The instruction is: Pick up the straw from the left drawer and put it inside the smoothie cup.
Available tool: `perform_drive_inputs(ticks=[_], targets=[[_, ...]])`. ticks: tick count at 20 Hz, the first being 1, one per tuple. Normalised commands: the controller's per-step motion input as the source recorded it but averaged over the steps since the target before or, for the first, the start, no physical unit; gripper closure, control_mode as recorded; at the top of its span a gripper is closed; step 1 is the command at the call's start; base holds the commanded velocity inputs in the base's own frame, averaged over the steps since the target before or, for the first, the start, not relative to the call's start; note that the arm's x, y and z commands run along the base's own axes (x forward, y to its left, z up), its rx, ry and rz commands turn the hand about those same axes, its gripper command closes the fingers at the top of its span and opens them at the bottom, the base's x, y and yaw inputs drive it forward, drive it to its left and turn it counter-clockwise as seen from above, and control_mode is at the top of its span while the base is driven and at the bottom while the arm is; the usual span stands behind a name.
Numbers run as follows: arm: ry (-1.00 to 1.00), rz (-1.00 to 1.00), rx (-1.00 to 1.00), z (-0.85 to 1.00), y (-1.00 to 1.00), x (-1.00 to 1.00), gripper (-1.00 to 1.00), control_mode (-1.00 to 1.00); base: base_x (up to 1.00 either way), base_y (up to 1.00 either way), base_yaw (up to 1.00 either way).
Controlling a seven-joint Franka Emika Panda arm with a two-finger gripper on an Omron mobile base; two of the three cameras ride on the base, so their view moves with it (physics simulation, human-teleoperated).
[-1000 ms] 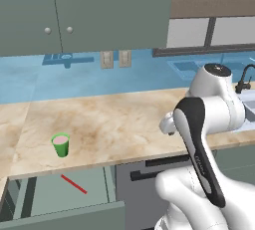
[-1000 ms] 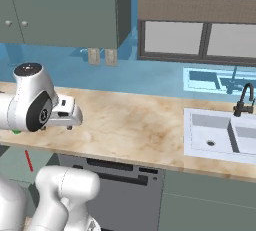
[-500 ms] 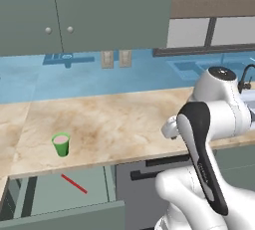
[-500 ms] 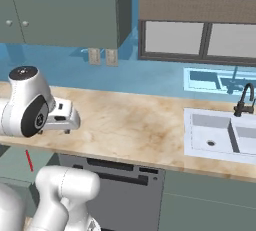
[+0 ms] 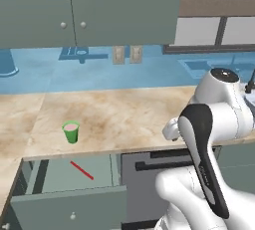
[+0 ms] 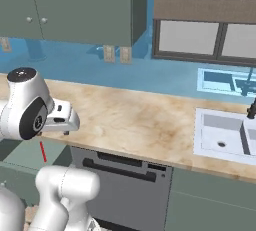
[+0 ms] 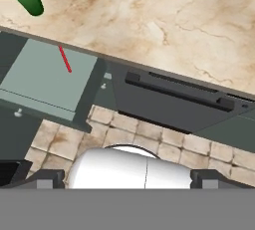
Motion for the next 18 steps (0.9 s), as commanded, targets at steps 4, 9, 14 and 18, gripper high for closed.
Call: perform_drive_inputs(ticks=[4, 9, 14, 18], targets=[[0.00, 0.00, 0.00, 0.00, 0.00, 0.00, -1.00, 1.00, -0.02, -0.09, 0.18], [0.00, 0.00, 0.00, 0.00, 0.00, 0.00, -1.00, 1.00, 0.05, -0.14, 0.16], [0.00, 0.00, 0.00, 0.00, 0.00, 0.00, -1.00, 1.00, 0.16, -0.02, 0.20], [0.00, 0.00, 0.00, 0.00, 0.00, 0.00, -1.00, 1.00, 0.21, 0.00, 0.22]])
